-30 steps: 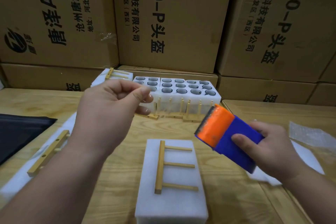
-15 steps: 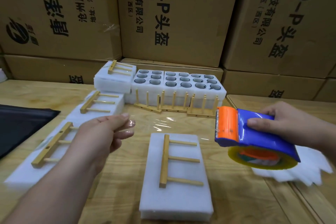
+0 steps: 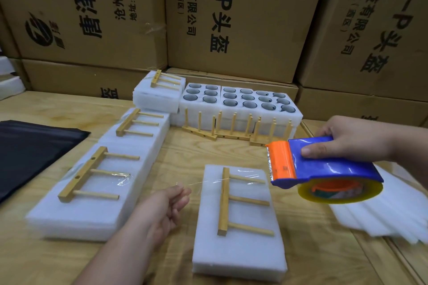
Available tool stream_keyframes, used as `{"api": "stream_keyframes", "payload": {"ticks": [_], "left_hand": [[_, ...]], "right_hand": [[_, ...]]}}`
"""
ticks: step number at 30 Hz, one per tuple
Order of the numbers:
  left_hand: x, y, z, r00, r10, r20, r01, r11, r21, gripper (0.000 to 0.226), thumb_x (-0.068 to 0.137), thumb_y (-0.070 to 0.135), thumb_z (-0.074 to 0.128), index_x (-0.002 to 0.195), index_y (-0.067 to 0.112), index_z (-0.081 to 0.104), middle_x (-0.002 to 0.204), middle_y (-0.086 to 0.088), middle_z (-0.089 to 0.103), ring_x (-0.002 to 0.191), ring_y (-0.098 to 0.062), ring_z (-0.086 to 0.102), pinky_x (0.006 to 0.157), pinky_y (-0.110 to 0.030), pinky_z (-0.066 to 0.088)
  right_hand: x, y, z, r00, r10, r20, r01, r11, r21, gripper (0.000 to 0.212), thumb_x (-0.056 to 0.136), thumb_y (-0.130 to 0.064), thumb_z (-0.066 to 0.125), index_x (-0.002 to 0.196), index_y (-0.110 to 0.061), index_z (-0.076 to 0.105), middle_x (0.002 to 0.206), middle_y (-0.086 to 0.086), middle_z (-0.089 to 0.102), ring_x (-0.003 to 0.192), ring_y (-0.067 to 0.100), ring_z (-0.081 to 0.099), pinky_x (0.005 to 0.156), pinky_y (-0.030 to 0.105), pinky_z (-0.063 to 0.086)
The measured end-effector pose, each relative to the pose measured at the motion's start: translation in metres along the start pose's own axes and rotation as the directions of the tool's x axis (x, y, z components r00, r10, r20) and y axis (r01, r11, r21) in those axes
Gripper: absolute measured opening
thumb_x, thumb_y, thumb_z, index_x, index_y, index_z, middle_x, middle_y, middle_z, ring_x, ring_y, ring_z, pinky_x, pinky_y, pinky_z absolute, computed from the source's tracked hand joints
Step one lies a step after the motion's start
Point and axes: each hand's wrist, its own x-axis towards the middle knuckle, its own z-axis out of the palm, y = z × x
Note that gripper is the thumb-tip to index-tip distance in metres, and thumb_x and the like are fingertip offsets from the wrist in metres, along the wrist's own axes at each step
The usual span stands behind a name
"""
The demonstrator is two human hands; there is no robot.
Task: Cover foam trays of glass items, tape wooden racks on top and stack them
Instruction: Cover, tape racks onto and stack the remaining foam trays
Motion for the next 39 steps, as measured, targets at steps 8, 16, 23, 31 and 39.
{"api": "stream_keyframes", "payload": {"ticks": [8, 16, 23, 31, 39], "left_hand": [[0.005, -0.001, -0.005, 1.0, -0.016, 0.02, 0.017, 0.998, -0.059, 0.013, 0.096, 0.016, 0.065, 0.084, 0.011, 0.066, 0.07, 0.004, 0.076, 0.045, 0.0, 0.064, 0.033, -0.008, 0.031], [0.007, -0.02, -0.006, 0.997, -0.067, -0.042, 0.066, 0.998, -0.017, 0.01, 0.097, 0.012, 0.064, 0.089, 0.006, 0.067, 0.067, 0.001, 0.076, 0.043, -0.002, 0.063, 0.033, -0.009, 0.032], [0.005, -0.03, 0.005, 0.991, 0.113, -0.068, -0.088, 0.95, 0.301, 0.02, 0.096, 0.012, 0.067, 0.087, -0.006, 0.071, 0.066, -0.015, 0.07, 0.053, -0.02, 0.062, 0.054, -0.03, 0.055], [-0.003, -0.033, 0.007, 0.911, 0.404, -0.08, -0.212, 0.626, 0.751, 0.051, 0.081, 0.042, 0.073, 0.118, 0.029, 0.041, 0.063, -0.003, 0.074, 0.058, -0.019, 0.071, 0.059, -0.031, 0.056], [0.004, -0.037, 0.001, 0.879, 0.476, 0.032, -0.234, 0.369, 0.9, 0.053, 0.079, 0.043, 0.073, 0.126, 0.034, 0.051, 0.062, 0.001, 0.068, 0.059, -0.007, 0.064, 0.054, -0.024, 0.043]], "right_hand": [[0.005, 0.006, 0.002, 1.0, -0.013, 0.024, 0.012, 1.0, 0.014, 0.062, 0.063, -0.079, 0.069, 0.069, -0.018, 0.074, 0.068, 0.006, 0.075, 0.057, 0.015, 0.069, 0.05, 0.02, 0.046], [0.009, 0.011, 0.01, 0.998, 0.008, 0.06, -0.006, 1.0, -0.024, 0.067, 0.048, -0.092, 0.064, 0.066, -0.028, 0.074, 0.066, 0.001, 0.074, 0.055, 0.011, 0.067, 0.048, 0.018, 0.043], [0.012, 0.018, 0.015, 0.998, 0.008, 0.06, -0.008, 1.0, -0.002, 0.072, 0.046, -0.091, 0.065, 0.071, -0.024, 0.075, 0.071, 0.003, 0.076, 0.062, 0.016, 0.072, 0.056, 0.026, 0.047], [0.014, 0.021, 0.018, 0.999, 0.007, 0.053, -0.006, 1.0, -0.018, 0.083, 0.049, -0.091, 0.068, 0.079, -0.015, 0.076, 0.075, 0.002, 0.077, 0.068, 0.018, 0.074, 0.061, 0.029, 0.053], [0.013, 0.025, 0.022, 0.997, 0.03, 0.073, -0.03, 1.0, 0.002, 0.069, 0.062, -0.086, 0.069, 0.074, -0.018, 0.075, 0.075, 0.001, 0.077, 0.067, 0.017, 0.074, 0.061, 0.028, 0.05]]}}
